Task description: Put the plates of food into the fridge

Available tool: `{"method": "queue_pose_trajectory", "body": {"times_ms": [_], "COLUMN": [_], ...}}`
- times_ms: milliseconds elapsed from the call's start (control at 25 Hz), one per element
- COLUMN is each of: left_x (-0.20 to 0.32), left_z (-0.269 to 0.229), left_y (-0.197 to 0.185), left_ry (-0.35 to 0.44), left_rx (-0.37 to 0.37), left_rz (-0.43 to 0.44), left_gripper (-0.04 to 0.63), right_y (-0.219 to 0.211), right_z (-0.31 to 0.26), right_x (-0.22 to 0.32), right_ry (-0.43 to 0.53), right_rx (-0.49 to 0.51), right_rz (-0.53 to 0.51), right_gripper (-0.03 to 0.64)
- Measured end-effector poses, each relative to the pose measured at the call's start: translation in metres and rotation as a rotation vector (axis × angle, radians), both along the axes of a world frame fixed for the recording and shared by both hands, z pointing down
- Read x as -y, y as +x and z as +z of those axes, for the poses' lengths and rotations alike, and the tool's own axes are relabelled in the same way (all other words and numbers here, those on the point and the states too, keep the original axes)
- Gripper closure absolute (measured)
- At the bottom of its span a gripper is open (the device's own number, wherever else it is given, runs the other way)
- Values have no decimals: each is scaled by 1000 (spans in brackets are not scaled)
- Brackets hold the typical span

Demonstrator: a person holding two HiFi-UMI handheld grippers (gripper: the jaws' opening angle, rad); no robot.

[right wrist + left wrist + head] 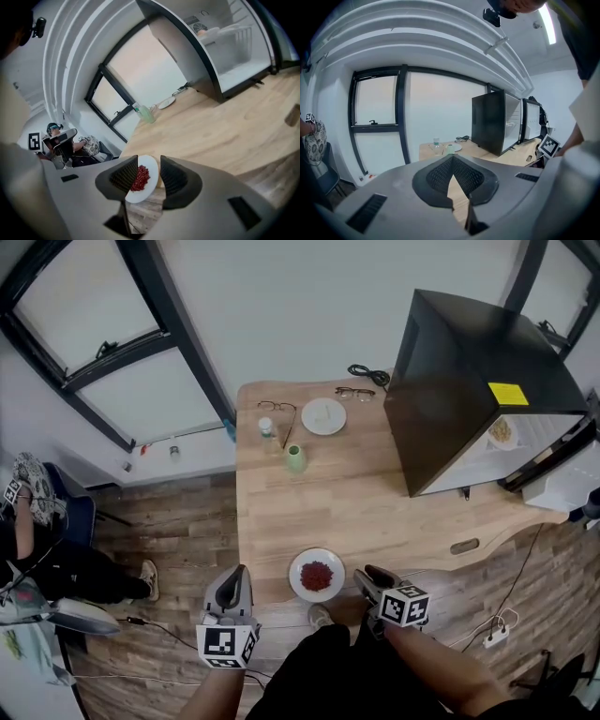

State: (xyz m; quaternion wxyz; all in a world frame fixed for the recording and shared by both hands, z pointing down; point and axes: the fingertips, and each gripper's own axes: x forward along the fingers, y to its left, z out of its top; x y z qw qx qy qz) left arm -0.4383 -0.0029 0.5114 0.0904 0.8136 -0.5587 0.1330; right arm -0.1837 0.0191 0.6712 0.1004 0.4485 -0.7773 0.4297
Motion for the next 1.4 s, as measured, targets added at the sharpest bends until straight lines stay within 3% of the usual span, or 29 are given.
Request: {"method": "queue_pose_trajectory", "body": {"times_ms": [240, 480, 680, 880, 960, 1000, 1400], "left_x": [-4, -8, -15, -20, -21, -22, -26], "left_z": [13, 13, 13, 8, 7, 7, 10], "left_y": [-7, -12, -17, -18, -22, -24, -31], "left_ry": [-25, -30, -36, -31, -27, -27, -31], "left_rx": [13, 37, 58, 67, 69, 71, 44], "left_rz": [5, 14, 14, 16, 10, 7, -22], "left_gripper": [592, 592, 592, 592, 592, 592, 592], "right_y": [-24, -40, -59, -65, -65, -65, -64], "right_z": [34, 69, 80, 93, 93, 93, 60], "right_x": [-31, -46, -46, -44, -41, -39, -27], "right_ry": [-101, -223, -269, -354, -358, -353, -281], "right_rx": [64, 150, 181, 301, 344, 356, 417], "right_rz": [-15, 52, 49, 138, 159, 166, 151], "right_gripper": [453, 453, 453, 453, 469, 542, 586]}}
